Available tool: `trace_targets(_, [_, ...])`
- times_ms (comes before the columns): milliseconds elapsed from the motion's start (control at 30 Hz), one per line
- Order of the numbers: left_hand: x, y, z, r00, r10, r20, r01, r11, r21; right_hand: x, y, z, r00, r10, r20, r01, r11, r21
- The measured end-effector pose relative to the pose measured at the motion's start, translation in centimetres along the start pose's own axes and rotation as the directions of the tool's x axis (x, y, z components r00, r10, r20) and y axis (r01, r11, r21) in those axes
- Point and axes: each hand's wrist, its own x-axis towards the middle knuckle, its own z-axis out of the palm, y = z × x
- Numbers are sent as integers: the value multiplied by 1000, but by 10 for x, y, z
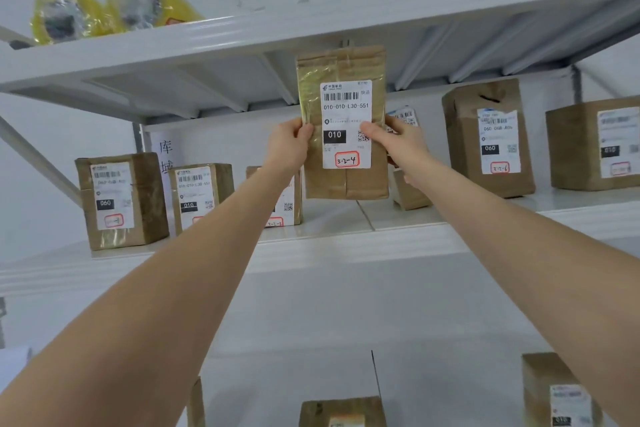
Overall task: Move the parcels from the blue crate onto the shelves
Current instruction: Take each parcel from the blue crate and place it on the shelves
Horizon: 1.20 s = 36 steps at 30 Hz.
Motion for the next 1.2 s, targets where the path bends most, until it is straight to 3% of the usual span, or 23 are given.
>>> trace_targets(200, [22,4,12,1000,26,8,-25,997,-77,16,-16,-5,994,-73,-79,59,984,-167])
trace_targets(500, [28,-8,18,1000,16,26,-13,992,-127,15,-8,-1,996,42,-81,-51,992,-118])
trace_targets(633, [26,-7,18,999,-34,19,36,989,-143,19,-4,-3,994,-3,-108,-23,971,-238])
trace_targets(900, [6,-16,17,992,-127,12,127,991,-41,7,12,-3,999,3,-38,-14,958,-287])
trace_targets(1200, [-11,-27,21,980,-198,7,198,980,-38,-4,20,2,987,-158,-42,105,809,-578])
